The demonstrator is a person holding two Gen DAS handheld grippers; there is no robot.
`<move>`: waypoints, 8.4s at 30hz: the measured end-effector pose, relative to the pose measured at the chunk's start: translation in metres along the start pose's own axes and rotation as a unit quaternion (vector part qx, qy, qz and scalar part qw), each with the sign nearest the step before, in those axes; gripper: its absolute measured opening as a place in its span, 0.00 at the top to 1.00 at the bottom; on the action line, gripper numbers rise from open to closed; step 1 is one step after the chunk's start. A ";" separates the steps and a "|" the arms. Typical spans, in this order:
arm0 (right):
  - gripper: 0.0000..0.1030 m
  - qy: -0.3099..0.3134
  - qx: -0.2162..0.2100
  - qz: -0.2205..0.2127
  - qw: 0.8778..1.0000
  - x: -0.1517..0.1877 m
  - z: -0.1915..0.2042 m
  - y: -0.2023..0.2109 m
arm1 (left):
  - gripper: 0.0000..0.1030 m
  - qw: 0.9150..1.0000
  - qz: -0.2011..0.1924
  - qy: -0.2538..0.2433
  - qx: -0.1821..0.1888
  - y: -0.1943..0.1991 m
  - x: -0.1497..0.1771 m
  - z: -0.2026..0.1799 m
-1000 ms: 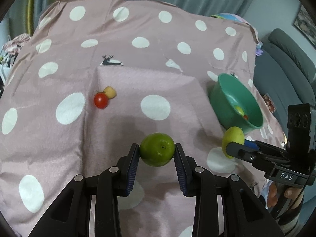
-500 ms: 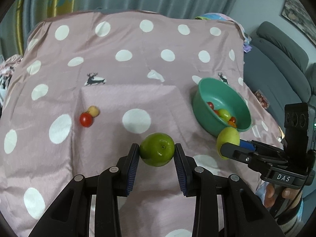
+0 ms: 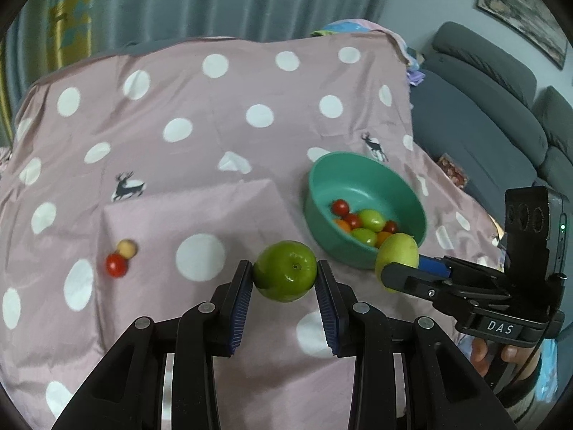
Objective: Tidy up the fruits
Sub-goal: 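Carry both green fruits over the green bowl, then lower both fruits into the bowl and open both tools, then lift both tools away from the bowl toward the last small fruits, then grasp the yellow fruit with the right tool while the left tool grasps the cherry tomato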
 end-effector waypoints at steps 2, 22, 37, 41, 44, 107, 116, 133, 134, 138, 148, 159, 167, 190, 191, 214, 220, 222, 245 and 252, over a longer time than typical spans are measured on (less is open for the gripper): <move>0.62 -0.004 0.003 -0.006 1.000 0.001 -0.005 0.005 | 0.65 1.000 -0.002 -0.008 0.003 -0.001 -0.006 -0.007; 0.62 -0.042 0.033 -0.049 0.997 -0.017 -0.062 0.037 | 0.65 0.997 0.017 -0.061 0.038 -0.042 -0.057 -0.058; 0.62 -0.070 0.051 -0.047 0.995 -0.019 -0.099 0.032 | 0.65 0.994 0.047 -0.091 0.037 -0.088 -0.083 -0.080; 0.62 -0.074 0.053 -0.045 0.995 -0.020 -0.106 0.030 | 0.65 0.994 0.057 -0.092 0.034 -0.099 -0.086 -0.082; 0.62 -0.076 0.056 -0.043 0.995 -0.021 -0.110 0.028 | 0.65 0.993 0.063 -0.094 0.032 -0.106 -0.088 -0.084; 0.61 -0.065 0.122 0.003 0.990 -0.026 -0.119 0.008 | 0.65 0.982 0.118 -0.146 -0.016 -0.155 -0.087 -0.100; 0.60 -0.067 0.127 0.003 0.990 -0.027 -0.119 0.009 | 0.65 0.982 0.119 -0.146 -0.016 -0.156 -0.088 -0.101; 0.56 -0.077 0.126 -0.008 0.989 -0.023 -0.122 0.015 | 0.59 0.982 0.117 -0.146 -0.023 -0.157 -0.087 -0.103; 0.55 -0.079 0.125 -0.009 0.989 -0.023 -0.122 0.015 | 0.54 0.982 0.116 -0.145 -0.023 -0.156 -0.087 -0.103; 0.50 -0.082 0.125 -0.015 0.989 -0.022 -0.121 0.018 | 0.49 0.984 0.107 -0.139 -0.019 -0.152 -0.087 -0.101; 0.33 -0.100 0.110 -0.055 0.987 -0.014 -0.114 0.044 | 0.23 0.991 0.069 -0.114 -0.004 -0.122 -0.074 -0.087; 0.16 -0.067 0.039 -0.041 0.996 0.014 -0.066 0.036 | 0.02 0.998 0.055 0.014 -0.011 -0.061 0.022 0.007; 0.16 -0.018 -0.013 0.048 0.999 0.021 0.001 -0.030 | 0.01 0.981 0.005 0.192 0.039 0.005 0.112 0.103; 0.16 0.048 0.013 0.092 0.994 0.018 0.078 -0.082 | 0.01 0.940 -0.115 0.250 0.201 0.066 0.138 0.135; 0.16 0.050 0.022 0.093 0.994 0.017 0.079 -0.084 | 0.01 0.946 -0.098 0.246 0.186 0.060 0.132 0.134; 0.17 0.082 0.075 0.135 0.985 -0.024 0.074 -0.137 | 0.01 0.979 0.041 0.199 0.001 -0.012 0.075 0.168; 0.17 0.095 0.073 0.138 0.983 -0.041 0.074 -0.142 | 0.01 0.988 0.049 0.142 -0.026 -0.008 0.064 0.165; 0.17 0.093 0.066 0.142 0.983 -0.047 0.073 -0.146 | 0.01 0.989 0.046 0.138 -0.032 -0.009 0.061 0.167; 0.40 0.059 -0.061 0.209 0.974 -0.101 0.070 -0.225 | 0.26 0.993 0.075 0.057 -0.073 -0.068 0.005 0.178; 0.47 0.040 -0.086 0.241 0.966 -0.109 0.066 -0.246 | 0.39 0.988 0.094 0.032 -0.115 -0.083 -0.006 0.181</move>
Point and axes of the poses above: each gripper's, at about its wrist camera, not at the fingertips, and y roughly against the way its jaws point, z to its left, x to its underside, the point moved 2 cm from there along -y, roughly the way its jaws point, and after that the axes turned 14 degrees about z, right-handed, at the moved point
